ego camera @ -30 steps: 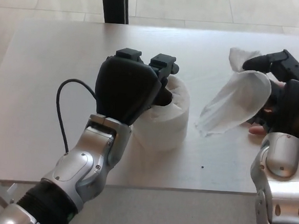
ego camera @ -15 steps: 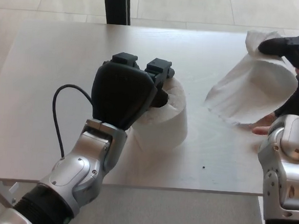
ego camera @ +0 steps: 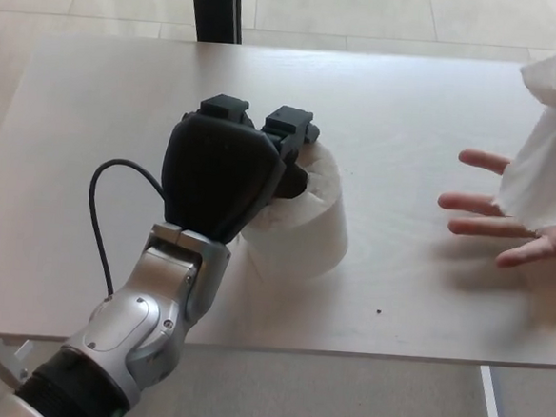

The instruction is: A toilet paper roll is kept in the middle of the desk infront of the robot. The robot places its left hand on the top of the toilet paper roll to hold it still and uses its right hand to tear off a piece of toilet paper from it and hands the paper to a person

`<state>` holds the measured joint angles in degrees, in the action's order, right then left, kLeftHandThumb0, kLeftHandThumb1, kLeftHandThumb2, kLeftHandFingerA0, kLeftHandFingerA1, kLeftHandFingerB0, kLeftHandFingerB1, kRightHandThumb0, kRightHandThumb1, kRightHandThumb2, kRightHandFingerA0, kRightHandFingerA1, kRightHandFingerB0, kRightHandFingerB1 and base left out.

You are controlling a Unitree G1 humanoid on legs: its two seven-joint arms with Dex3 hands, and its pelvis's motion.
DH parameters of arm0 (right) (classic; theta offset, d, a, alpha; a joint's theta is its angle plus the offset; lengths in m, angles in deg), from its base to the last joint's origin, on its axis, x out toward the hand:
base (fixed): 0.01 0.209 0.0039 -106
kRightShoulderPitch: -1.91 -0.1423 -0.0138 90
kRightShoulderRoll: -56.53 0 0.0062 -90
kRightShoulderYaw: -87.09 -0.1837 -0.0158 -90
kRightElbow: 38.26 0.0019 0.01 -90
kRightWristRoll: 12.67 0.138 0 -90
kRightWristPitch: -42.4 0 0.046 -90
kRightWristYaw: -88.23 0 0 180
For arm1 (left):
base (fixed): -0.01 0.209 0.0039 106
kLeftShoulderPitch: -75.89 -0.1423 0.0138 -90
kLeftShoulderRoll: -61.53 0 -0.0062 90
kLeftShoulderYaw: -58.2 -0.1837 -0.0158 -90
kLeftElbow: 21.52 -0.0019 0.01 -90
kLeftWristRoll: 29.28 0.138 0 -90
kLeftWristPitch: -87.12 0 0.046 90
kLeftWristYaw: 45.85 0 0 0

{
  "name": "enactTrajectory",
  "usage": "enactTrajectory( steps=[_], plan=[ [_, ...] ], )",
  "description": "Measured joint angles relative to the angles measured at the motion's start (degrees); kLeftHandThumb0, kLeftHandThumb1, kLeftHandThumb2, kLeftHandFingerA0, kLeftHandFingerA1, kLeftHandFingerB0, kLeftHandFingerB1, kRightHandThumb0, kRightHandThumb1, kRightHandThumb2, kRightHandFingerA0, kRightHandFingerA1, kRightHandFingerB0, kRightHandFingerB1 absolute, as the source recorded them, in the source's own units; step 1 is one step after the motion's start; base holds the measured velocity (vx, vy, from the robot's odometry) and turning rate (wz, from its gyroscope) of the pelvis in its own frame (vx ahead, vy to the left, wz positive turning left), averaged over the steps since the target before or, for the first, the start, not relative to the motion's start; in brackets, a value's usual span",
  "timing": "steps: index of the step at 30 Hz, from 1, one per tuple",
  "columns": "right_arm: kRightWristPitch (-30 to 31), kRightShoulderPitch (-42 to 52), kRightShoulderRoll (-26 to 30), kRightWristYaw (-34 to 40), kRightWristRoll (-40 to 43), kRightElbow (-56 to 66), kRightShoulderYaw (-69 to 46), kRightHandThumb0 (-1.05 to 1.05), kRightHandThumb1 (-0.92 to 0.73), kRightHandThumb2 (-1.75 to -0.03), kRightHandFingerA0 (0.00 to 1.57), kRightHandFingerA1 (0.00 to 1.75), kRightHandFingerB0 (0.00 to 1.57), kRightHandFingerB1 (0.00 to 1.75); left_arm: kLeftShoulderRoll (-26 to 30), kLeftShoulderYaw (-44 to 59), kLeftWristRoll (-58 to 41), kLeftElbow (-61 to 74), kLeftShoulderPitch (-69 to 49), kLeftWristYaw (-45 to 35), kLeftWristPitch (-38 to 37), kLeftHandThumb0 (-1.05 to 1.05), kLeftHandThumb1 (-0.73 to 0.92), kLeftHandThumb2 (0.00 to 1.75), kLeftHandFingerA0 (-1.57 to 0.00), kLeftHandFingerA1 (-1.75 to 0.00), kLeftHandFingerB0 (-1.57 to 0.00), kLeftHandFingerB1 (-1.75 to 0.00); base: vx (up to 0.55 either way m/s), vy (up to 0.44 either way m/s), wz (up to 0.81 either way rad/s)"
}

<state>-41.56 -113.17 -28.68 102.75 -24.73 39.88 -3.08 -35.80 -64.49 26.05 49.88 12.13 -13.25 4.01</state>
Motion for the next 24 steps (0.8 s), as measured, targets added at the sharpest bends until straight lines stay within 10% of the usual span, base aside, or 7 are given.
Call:
enactTrajectory(
  steps=[13,16,17,24],
  plan=[
    [-5.0,-0.79,17.15,-0.56,-9.72,-9.28,12.19,-0.13,-0.58,-0.63,0.84,1.75,0.74,1.32,0.93,0.27,-0.07,1.78,-1.48,-0.02,0.0,-0.29,0.53,0.75,-0.85,-0.84,-0.72,-0.6,0.0,0.0,0.0],
    [-5.45,-1.63,18.51,-0.17,-12.0,-11.36,15.06,-0.21,-0.56,-0.59,0.83,1.66,0.84,1.03,0.91,0.31,-0.09,2.11,-1.69,-0.01,0.0,-0.29,0.54,0.75,-0.84,-0.86,-0.72,-0.59,0.0,0.0,0.0],
    [-5.46,-2.06,18.74,0.09,-12.81,-12.03,16.05,-0.23,-0.54,-0.6,0.86,1.56,0.83,0.64,0.89,0.31,-0.09,2.2,-1.74,-0.01,0.0,-0.29,0.54,0.76,-0.86,-0.88,-0.72,-0.59,0.0,0.0,0.0],
    [-5.35,-4.9,19.15,2.21,-18.16,-15.29,22.03,-0.23,-0.56,-0.62,0.94,1.72,0.8,0.74,0.85,0.33,-0.09,2.86,-2.25,-0.01,0.0,-0.29,0.55,0.75,-0.88,-0.85,-0.74,-0.59,0.0,0.0,0.0]
  ],
)
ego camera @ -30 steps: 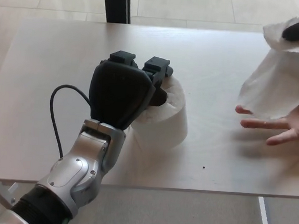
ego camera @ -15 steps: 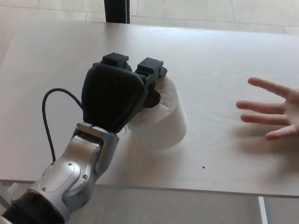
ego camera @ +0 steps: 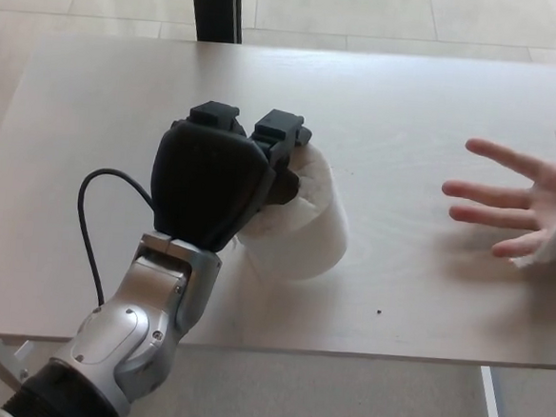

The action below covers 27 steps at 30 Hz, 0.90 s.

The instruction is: A toilet paper roll is kept in the middle of the desk infront of the robot. The robot places its left hand on the top of the toilet paper roll to hold it still and uses its right hand to tear off a piece of toilet paper from it and hands the paper to a person

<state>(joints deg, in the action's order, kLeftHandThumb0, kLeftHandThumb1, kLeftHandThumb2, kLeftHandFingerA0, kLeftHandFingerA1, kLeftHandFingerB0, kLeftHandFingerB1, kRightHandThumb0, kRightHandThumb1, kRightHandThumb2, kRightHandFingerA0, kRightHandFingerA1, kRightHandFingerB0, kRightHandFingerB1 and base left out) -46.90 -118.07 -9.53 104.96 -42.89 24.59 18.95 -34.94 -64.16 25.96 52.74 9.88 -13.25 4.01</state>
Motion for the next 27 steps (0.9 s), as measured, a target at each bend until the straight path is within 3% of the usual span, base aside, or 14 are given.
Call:
enactTrajectory(
  steps=[3,7,10,11,12,14,15,16,18,19,21,22,23,27],
  plan=[
    [0.06,-1.74,0.0,1.21,-2.23,-1.48,2.26,-0.31,-0.55,-0.58,0.86,1.66,0.82,0.69,0.0,0.08,-0.01,0.21,-0.25,0.01,0.0,-0.28,0.54,0.74,-0.9,-0.9,-0.74,-0.59,0.0,0.0,0.0],
    [0.34,-4.46,0.0,2.8,-5.44,-3.48,5.33,-0.38,-0.47,-0.62,0.94,1.59,0.92,0.91,0.0,0.26,-0.03,0.45,-0.64,0.01,0.0,-0.28,0.54,0.74,-0.89,-0.89,-0.75,-0.59,0.0,0.0,0.0],
    [0.41,-6.73,-0.01,4.01,-7.79,-5.49,7.47,-0.35,-0.56,-0.6,0.9,1.59,0.79,0.61,0.01,0.35,-0.06,0.58,-1.12,0.0,0.0,-0.28,0.55,0.75,-0.89,-0.88,-0.75,-0.59,0.0,0.0,0.0],
    [0.39,-7.42,-0.01,4.42,-8.47,-6.1,8.01,-0.37,-0.58,-0.6,0.91,1.49,0.77,0.57,0.04,0.38,-0.06,0.55,-1.32,-0.01,0.0,-0.27,0.53,0.76,-0.92,-0.86,-0.77,-0.6,0.0,0.0,0.0],
    [0.31,-8.29,-0.01,4.72,-9.32,-6.74,8.64,-0.39,-0.59,-0.59,0.86,1.27,0.41,0.5,0.14,0.35,-0.06,0.47,-1.7,-0.04,0.0,-0.27,0.54,0.77,-0.91,-0.84,-0.76,-0.6,0.0,0.0,0.0],
    [0.4,-9.45,-0.01,4.74,-10.91,-7.17,9.64,-0.46,-0.67,-0.61,0.66,0.83,0.51,0.47,0.2,0.34,-0.09,0.26,-2.28,-0.03,0.0,-0.27,0.53,0.76,-0.9,-0.84,-0.76,-0.6,0.0,0.0,0.0],
    [0.66,-9.87,0.0,4.46,-11.87,-7.09,10.28,-0.46,-0.67,-0.61,0.66,0.83,0.51,0.47,0.23,0.34,-0.09,0.19,-2.41,-0.03,0.0,-0.27,0.53,0.76,-0.9,-0.84,-0.76,-0.6,0.0,0.0,0.0],
    [0.95,-10.06,0.0,4.0,-12.49,-6.93,10.72,-0.52,-0.49,-0.87,0.54,0.65,0.43,0.53,0.24,0.35,-0.09,0.14,-2.5,-0.03,0.0,-0.28,0.53,0.77,-0.9,-0.85,-0.76,-0.6,0.0,0.0,0.0],
    [1.54,-10.13,0.01,3.05,-13.98,-6.21,11.67,-0.54,-0.48,-0.85,0.52,0.65,0.4,0.51,0.29,0.37,-0.12,0.03,-2.6,-0.03,0.0,-0.28,0.54,0.78,-0.89,-0.85,-0.75,-0.59,0.0,0.0,0.0],
    [1.89,-10.1,0.03,2.39,-14.95,-5.66,12.06,-0.57,-0.66,-0.6,0.41,0.51,0.37,0.33,0.4,0.37,-0.14,-0.04,-2.65,-0.04,0.0,-0.29,0.56,0.77,-0.88,-0.87,-0.75,-0.6,0.0,0.0,0.0],
    [2.32,-9.96,0.48,1.49,-16.56,-4.52,12.94,-0.63,-0.67,-0.61,0.25,0.48,0.31,0.32,0.57,0.37,-0.14,-0.05,-2.68,-0.04,0.0,-0.29,0.56,0.77,-0.89,-0.88,-0.76,-0.6,0.0,0.0,0.0],
    [2.45,-9.73,0.78,1.02,-17.36,-3.87,13.31,-0.75,-0.54,-0.91,0.04,0.46,0.14,0.45,0.65,0.36,-0.15,-0.1,-2.71,-0.04,0.0,-0.29,0.57,0.75,-0.87,-0.87,-0.75,-0.6,0.0,0.0,0.0],
    [2.58,-9.29,1.0,0.36,-17.89,-3.16,13.42,-1.02,-0.66,-0.97,0.0,0.0,0.11,0.2,0.74,0.37,-0.16,-0.12,-2.72,-0.04,0.0,-0.3,0.57,0.72,-0.89,-0.86,-0.77,-0.6,0.0,0.0,0.0],
    [3.2,-8.22,1.07,-2.83,-19.02,-0.51,13.59,-1.05,-0.62,-0.96,0.0,0.11,0.06,0.07,0.81,0.61,-0.15,0.08,-2.38,0.07,0.0,-0.29,0.58,0.72,-0.88,-0.86,-0.76,-0.6,0.0,0.0,0.0]
  ],
)
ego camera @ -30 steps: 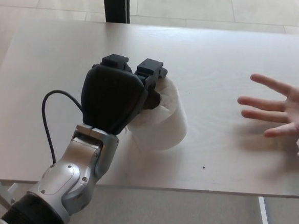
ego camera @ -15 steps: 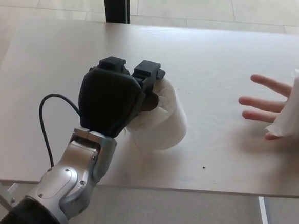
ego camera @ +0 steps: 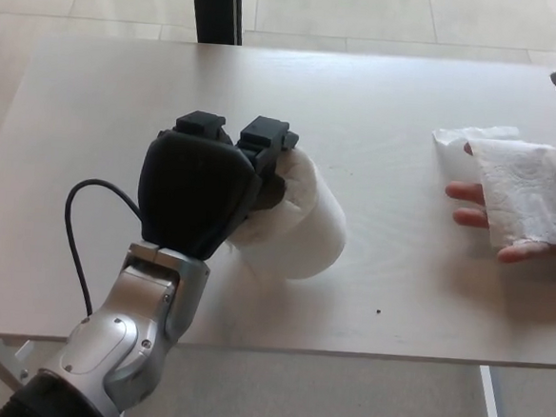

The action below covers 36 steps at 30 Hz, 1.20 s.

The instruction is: A toilet paper roll is kept in the middle of the desk infront of the robot. The robot places its left hand on the top of the toilet paper roll to hold it still and uses its right hand to tear off a piece of toilet paper from it and hands the paper to a person

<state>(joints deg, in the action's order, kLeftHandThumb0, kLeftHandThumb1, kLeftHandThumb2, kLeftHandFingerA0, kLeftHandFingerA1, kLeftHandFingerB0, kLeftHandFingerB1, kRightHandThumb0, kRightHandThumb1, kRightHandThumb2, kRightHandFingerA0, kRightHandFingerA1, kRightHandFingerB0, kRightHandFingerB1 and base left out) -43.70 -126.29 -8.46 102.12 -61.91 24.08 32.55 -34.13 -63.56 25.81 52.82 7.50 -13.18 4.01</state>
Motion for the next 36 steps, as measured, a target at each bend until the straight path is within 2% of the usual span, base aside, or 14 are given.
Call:
enactTrajectory(
  steps=[1,8,9,10,11,15,16,18,21,23,25,33,35,36],
  plan=[
    [0.14,0.07,0.0,-0.83,-0.18,0.66,0.03,-1.05,-0.61,-0.97,0.0,0.15,0.0,0.06,0.0,0.09,0.0,0.09,0.05,0.03,0.0,-0.29,0.59,0.71,-0.87,-0.84,-0.76,-0.6,0.0,0.0,0.0],
    [0.97,0.21,0.03,-6.53,-1.41,4.35,0.1,-1.05,-0.61,-0.98,0.0,0.17,0.0,0.06,0.0,0.31,-0.01,0.29,-0.05,0.07,0.0,-0.28,0.55,0.75,-0.9,-0.85,-0.78,-0.6,0.0,0.0,0.0],
    [1.11,0.25,0.04,-7.39,-1.55,4.87,0.09,-1.03,-0.61,-0.97,0.0,0.15,0.09,0.09,0.0,0.31,-0.01,0.28,-0.06,0.09,0.0,-0.28,0.56,0.74,-0.89,-0.85,-0.77,-0.6,0.0,0.0,0.0],
    [1.23,0.35,0.08,-8.12,-1.67,5.36,0.05,-1.01,-0.6,-0.97,0.0,0.15,0.0,0.11,0.0,0.31,-0.01,0.24,-0.08,0.1,0.0,-0.28,0.55,0.73,-0.91,-0.86,-0.79,-0.6,0.0,0.0,0.0],
    [1.3,0.56,0.2,-8.86,-1.8,5.81,-0.12,-1.01,-0.62,-0.98,0.0,0.19,0.07,0.1,0.02,0.29,-0.02,0.09,-0.28,0.11,-0.01,-0.28,0.54,0.73,-0.9,-0.88,-0.79,-0.61,0.0,0.0,0.0],
    [1.41,2.02,1.57,-12.02,-2.04,7.27,-1.79,-1.05,-0.64,-0.97,0.0,0.23,0.0,0.06,0.22,0.49,-0.16,-0.36,-0.61,0.12,-0.02,-0.27,0.54,0.72,-0.89,-0.86,-0.78,-0.61,0.0,0.0,0.0],
    [1.42,2.28,1.99,-12.73,-2.04,7.74,-2.35,-1.05,-0.65,-0.96,0.0,0.18,0.09,0.06,0.25,0.53,-0.19,-0.4,-0.65,0.12,-0.02,-0.27,0.54,0.71,-0.88,-0.84,-0.78,-0.61,0.0,0.0,0.0],
    [1.45,2.85,3.05,-14.47,-2.06,8.96,-3.65,-1.05,-0.67,-1.01,0.0,0.2,0.0,0.06,0.27,0.58,-0.24,-0.46,-0.78,0.12,-0.02,-0.27,0.55,0.72,-0.86,-0.83,-0.77,-0.6,0.0,0.0,0.0],
    [1.41,3.93,5.19,-16.84,-2.04,11.35,-5.88,-1.05,-0.68,-1.04,0.0,0.23,0.0,0.07,0.44,0.55,-0.24,-0.69,-0.94,0.12,-0.02,-0.27,0.54,0.75,-0.85,-0.82,-0.7,-0.61,0.0,0.0,0.0],
    [1.18,5.13,6.54,-18.2,-1.72,13.43,-7.91,-1.03,-0.67,-1.01,0.0,0.21,0.09,0.07,0.84,0.95,-0.55,-0.53,-1.16,0.09,-0.12,-0.25,0.55,0.73,-0.72,-0.74,-0.58,-0.56,0.0,0.0,0.0],
    [0.91,6.02,7.03,-18.57,-1.34,14.49,-9.6,-0.97,-0.67,-1.0,0.0,0.22,0.0,0.08,0.98,2.05,-1.62,0.7,-1.16,-0.42,-0.41,-0.24,0.58,0.72,-0.65,-0.64,-0.46,-0.48,0.0,0.0,0.0],
    [-0.02,7.75,7.1,-18.65,-0.19,16.07,-13.33,-0.92,-0.64,-0.97,0.0,0.19,0.06,0.13,-1.29,7.86,-8.02,4.45,0.84,-5.85,-0.81,-0.3,0.71,0.6,-0.65,-0.67,-0.44,-0.49,0.0,0.0,0.0],
    [-0.22,8.42,7.17,-18.65,0.13,16.48,-14.33,-0.99,-0.66,-0.95,0.0,0.1,0.06,0.13,-1.74,9.51,-9.55,5.57,2.53,-7.32,-0.79,-0.31,0.7,0.64,-0.66,-0.69,-0.43,-0.51,0.0,0.0,0.0],
    [-0.32,8.68,7.21,-18.65,0.25,16.65,-14.77,-0.8,-0.74,-0.63,0.0,0.0,0.08,0.27,-1.84,10.15,-10.16,5.97,3.28,-7.89,-0.78,-0.3,0.69,0.67,-0.65,-0.72,-0.42,-0.52,0.0,0.0,0.0]
  ],
)
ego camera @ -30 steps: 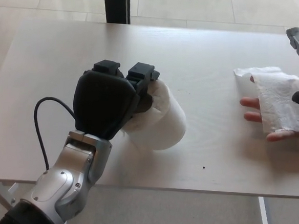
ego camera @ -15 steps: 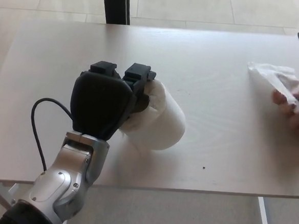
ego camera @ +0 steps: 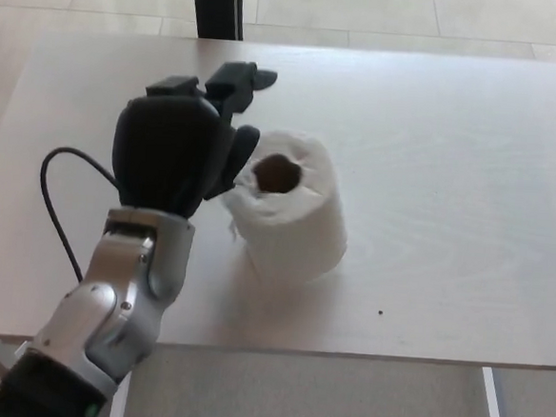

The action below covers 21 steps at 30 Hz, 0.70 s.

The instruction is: A toilet paper roll is kept in the middle of the desk infront of the robot. The robot places its left hand on the top of the toilet paper roll to hold it still and uses its right hand to tear off a piece of toilet paper from it and hands the paper to a person

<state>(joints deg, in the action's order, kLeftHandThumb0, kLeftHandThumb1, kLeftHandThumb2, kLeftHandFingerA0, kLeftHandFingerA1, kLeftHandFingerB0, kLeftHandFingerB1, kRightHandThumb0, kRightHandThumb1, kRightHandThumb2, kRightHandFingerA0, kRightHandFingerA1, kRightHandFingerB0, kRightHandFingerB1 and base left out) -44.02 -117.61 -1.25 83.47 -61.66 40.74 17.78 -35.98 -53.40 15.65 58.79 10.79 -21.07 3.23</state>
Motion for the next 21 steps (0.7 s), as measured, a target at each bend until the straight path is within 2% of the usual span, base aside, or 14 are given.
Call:
enactTrajectory(
  steps=[1,4,8,9,10,11,12,14,16,17,18,19,20,21],
  plan=[
    [-0.18,0.5,0.1,0.0,0.18,0.3,-0.91,-1.01,-0.67,-0.96,0.0,0.1,0.16,0.21,-0.1,1.23,-1.15,0.75,1.62,-1.12,0.03,-0.31,0.69,0.66,-0.65,-0.72,-0.42,-0.52,0.0,0.0,0.0],
    [-0.46,2.09,0.53,-0.01,0.73,1.58,-3.31,-0.83,-0.59,-0.87,0.0,0.09,0.1,0.32,0.11,3.82,-3.37,2.22,5.68,-3.54,0.19,-0.33,0.68,0.7,-0.65,-0.75,-0.46,-0.54,0.0,0.0,0.0],
    [-0.79,5.33,1.07,-0.08,2.05,4.33,-7.32,-0.79,-0.57,-0.85,0.0,0.09,0.13,0.36,0.41,7.82,-6.49,4.52,12.12,-7.0,1.12,-0.35,0.69,0.63,-0.72,-0.76,-0.51,-0.54,0.0,0.0,0.0],
    [-0.86,6.03,1.17,-0.09,2.28,4.95,-8.2,-0.66,-0.7,-0.64,0.0,0.01,0.18,0.28,0.41,8.63,-7.12,5.07,13.28,-7.65,1.43,-0.29,0.72,0.67,-0.66,-0.71,-0.46,-0.56,0.0,0.0,0.0],
    [-0.99,7.29,1.34,-0.1,2.65,5.86,-9.79,-0.8,-0.58,-0.85,0.0,0.06,0.14,0.34,0.41,10.07,-8.14,6.26,15.05,-8.63,1.97,-0.28,0.74,0.67,-0.66,-0.73,-0.46,-0.55,0.0,0.0,0.0],
    [-1.1,8.27,1.37,-0.1,2.93,6.56,-10.96,-0.64,-0.59,-0.77,0.0,0.0,0.14,0.33,0.4,11.23,-8.95,7.5,15.92,-9.31,2.31,-0.32,0.73,0.67,-0.66,-0.76,-0.46,-0.55,0.0,0.0,0.0],
    [-1.16,8.96,1.38,-0.1,3.14,7.0,-11.72,-0.84,-0.58,-0.84,0.0,0.05,0.14,0.33,0.4,11.95,-9.52,8.42,16.18,-9.75,2.46,-0.31,0.7,0.7,-0.62,-0.82,-0.44,-0.58,0.0,0.0,0.0],
    [-1.3,11.57,1.38,-0.13,3.96,8.33,-14.64,-0.81,-0.58,-0.84,0.0,0.06,0.16,0.36,0.38,14.46,-11.43,12.08,16.2,-11.22,3.41,-0.3,0.72,0.7,-0.61,-0.82,-0.42,-0.57,0.0,0.0,0.0],
    [-1.5,14.09,1.37,-0.15,4.57,9.48,-17.47,-0.76,-0.55,-0.83,0.0,0.1,0.16,0.37,0.49,16.78,-12.92,15.87,15.19,-12.45,4.12,-0.27,0.71,0.69,-0.6,-0.72,-0.4,-0.54,0.0,0.0,0.0],
    [-1.62,15.33,1.37,-0.15,4.77,9.9,-18.87,-0.69,-0.7,-0.61,0.0,0.04,0.2,0.29,0.64,17.84,-13.56,17.59,14.08,-12.98,4.24,-0.22,0.75,0.66,-0.57,-0.74,-0.37,-0.52,0.0,0.0,0.0],
    [-1.78,17.06,1.37,-0.15,5.13,10.42,-20.93,-0.75,-0.74,-0.63,0.0,0.0,0.15,0.31,0.86,19.61,-14.51,20.08,11.96,-13.75,4.53,-0.23,0.76,0.62,-0.57,-0.7,-0.39,-0.49,0.0,0.0,0.0],
    [-1.89,18.31,1.37,-0.15,5.42,10.77,-22.5,-0.93,-0.65,-0.93,0.0,0.13,0.11,0.39,0.94,21.03,-15.17,21.86,10.13,-14.31,4.62,-0.32,0.75,0.62,-0.59,-0.62,-0.41,-0.45,0.0,0.0,0.0],
    [-1.98,19.12,1.37,-0.15,5.61,10.97,-23.45,-0.8,-0.62,-0.83,0.0,0.0,0.03,0.38,0.98,21.99,-15.59,22.91,8.75,-14.65,4.64,-0.33,0.76,0.62,-0.59,-0.58,-0.38,-0.43,0.0,0.0,0.0],
    [-2.24,21.03,1.37,-0.15,6.09,11.04,-25.59,-0.86,-0.66,-0.82,0.0,0.0,0.01,0.38,1.07,24.25,-16.53,24.63,5.25,-15.38,4.7,-0.32,0.77,0.63,-0.57,-0.58,-0.4,-0.43,0.0,0.0,0.0]
  ],
)
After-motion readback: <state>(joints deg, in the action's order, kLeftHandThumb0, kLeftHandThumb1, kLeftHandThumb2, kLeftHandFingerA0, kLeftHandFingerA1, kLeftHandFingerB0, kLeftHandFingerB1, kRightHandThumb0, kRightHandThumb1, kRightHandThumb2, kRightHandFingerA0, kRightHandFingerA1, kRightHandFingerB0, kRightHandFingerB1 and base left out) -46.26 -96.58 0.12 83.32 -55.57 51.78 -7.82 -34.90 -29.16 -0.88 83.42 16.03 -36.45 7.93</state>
